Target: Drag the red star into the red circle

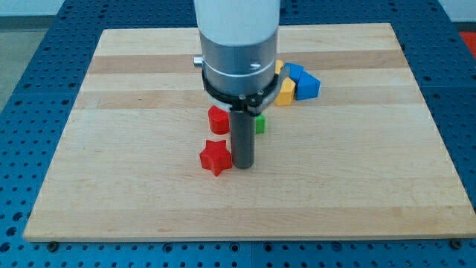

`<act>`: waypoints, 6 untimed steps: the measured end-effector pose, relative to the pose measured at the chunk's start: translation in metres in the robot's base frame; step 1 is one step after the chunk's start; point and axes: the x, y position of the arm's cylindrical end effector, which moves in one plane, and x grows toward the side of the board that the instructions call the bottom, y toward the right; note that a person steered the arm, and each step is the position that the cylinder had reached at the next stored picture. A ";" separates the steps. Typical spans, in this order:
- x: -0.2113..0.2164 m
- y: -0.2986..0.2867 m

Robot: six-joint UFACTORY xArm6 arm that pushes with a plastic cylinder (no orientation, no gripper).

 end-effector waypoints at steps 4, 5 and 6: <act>-0.006 -0.061; -0.007 -0.035; -0.007 -0.014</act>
